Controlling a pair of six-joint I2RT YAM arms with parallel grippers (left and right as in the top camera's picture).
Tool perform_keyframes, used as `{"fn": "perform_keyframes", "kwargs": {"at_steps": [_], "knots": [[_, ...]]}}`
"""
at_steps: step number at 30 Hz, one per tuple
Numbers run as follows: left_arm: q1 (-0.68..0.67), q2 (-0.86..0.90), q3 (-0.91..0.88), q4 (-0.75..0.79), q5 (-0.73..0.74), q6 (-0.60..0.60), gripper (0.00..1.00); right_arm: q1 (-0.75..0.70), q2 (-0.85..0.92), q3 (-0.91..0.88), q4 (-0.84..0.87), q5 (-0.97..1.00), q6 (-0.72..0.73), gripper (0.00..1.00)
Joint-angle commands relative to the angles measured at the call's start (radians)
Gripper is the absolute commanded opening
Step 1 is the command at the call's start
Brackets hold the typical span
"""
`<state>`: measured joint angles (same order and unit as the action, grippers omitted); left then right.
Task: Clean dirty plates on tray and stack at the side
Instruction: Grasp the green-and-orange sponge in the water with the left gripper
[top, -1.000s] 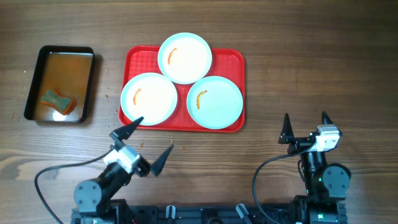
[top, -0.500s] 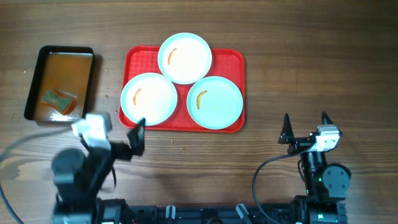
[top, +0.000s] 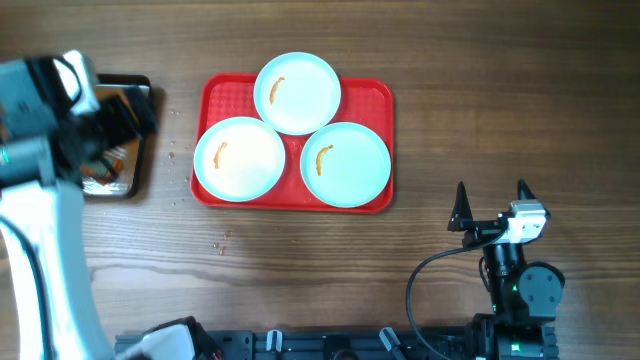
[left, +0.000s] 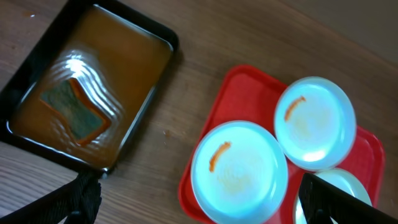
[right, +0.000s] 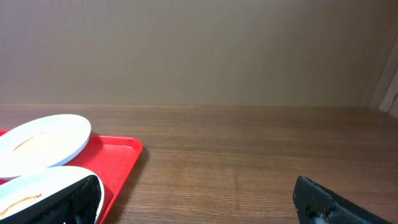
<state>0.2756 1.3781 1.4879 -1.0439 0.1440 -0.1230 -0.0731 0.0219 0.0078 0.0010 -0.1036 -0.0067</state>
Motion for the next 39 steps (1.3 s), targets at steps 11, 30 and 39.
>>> {"fn": "perform_keyframes", "kwargs": {"at_steps": [11,30,39], "knots": [[0.245,0.324,0.054,0.143,-0.196,-0.428,1.0,-0.004,-0.008,-0.003,0.005,0.006,-0.016,1.0],[0.244,0.742,0.053,0.27,-0.202,-0.462,0.6,-0.004,-0.008,-0.003,0.005,0.006,-0.016,1.0],[0.243,0.784,0.053,0.286,-0.201,-0.461,0.05,-0.004,-0.008,-0.003,0.005,0.006,-0.017,1.0]]}}
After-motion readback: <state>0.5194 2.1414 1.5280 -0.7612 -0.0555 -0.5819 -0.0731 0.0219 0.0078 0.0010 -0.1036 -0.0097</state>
